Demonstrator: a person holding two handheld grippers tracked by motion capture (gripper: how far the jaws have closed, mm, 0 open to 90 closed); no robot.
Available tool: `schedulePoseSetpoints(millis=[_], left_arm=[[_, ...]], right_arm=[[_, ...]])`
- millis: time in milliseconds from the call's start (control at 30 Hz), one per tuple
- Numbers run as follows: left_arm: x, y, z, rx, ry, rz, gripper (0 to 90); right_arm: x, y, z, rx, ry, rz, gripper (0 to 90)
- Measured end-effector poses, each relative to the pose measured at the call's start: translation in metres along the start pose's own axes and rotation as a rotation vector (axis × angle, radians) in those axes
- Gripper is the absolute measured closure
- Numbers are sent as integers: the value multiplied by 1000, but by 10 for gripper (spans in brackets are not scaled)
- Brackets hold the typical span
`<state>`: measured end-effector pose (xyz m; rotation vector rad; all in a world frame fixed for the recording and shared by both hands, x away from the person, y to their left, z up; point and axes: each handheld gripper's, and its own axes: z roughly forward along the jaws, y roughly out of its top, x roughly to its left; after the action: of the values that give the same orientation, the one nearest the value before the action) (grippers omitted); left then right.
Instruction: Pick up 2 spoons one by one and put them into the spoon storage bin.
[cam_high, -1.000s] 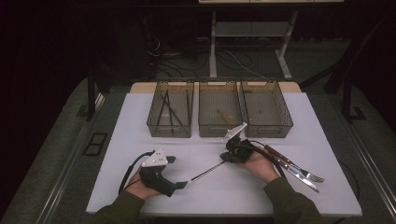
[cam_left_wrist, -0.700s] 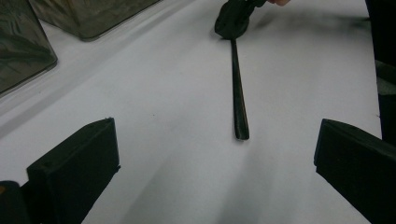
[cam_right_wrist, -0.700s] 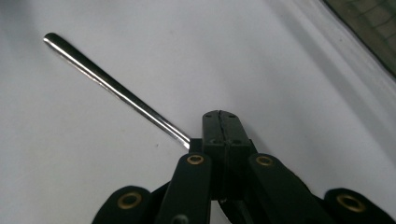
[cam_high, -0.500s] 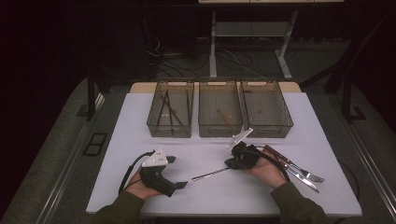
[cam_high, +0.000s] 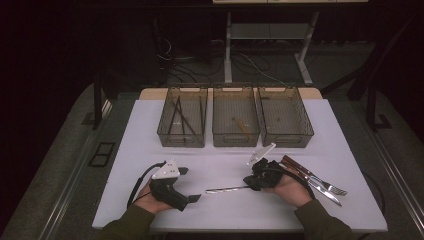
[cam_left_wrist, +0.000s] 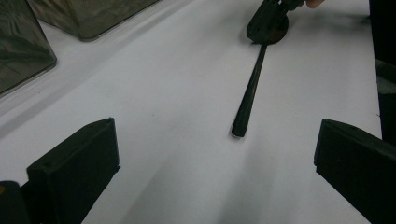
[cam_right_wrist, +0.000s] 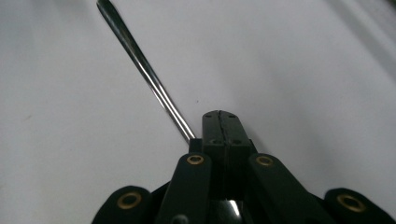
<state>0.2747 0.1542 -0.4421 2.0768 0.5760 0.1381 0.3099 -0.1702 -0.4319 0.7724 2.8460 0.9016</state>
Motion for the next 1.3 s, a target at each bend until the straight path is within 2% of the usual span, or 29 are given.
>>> schedulePoseSetpoints(millis=[67,167,233,300,467,533,667,833,1100,1300], left_arm=[[0,0,0,-1,0,2,0],[1,0,0,-4,-5,1,0],[1,0,0,-2,-2,-2,0],[1,0,0,-2,-2,-2,0],[0,-1,1,-3,1,-11,0],[1,-1,1,3,2,-13,0],[1,-1,2,5,5,-16,0],[2,-1,1,16,6,-3,0],[2,-1,2,27,7,1,0],[1,-1,2,27,2,3,0]], right_arm=[[1,0,-6,-52,24,25,883],[0,-1,-17,-114,34,33,791],[0,-4,-23,-145,15,30,732],[-2,-7,-29,-171,17,43,657],[-9,-23,-42,-219,4,103,462],[-9,-31,-47,-245,-11,116,425],[-8,-49,-50,-247,-30,130,414],[-7,-62,-46,-225,-17,163,407],[-15,-56,-34,-217,-17,187,434],[-15,-55,-29,-202,-8,196,496]])
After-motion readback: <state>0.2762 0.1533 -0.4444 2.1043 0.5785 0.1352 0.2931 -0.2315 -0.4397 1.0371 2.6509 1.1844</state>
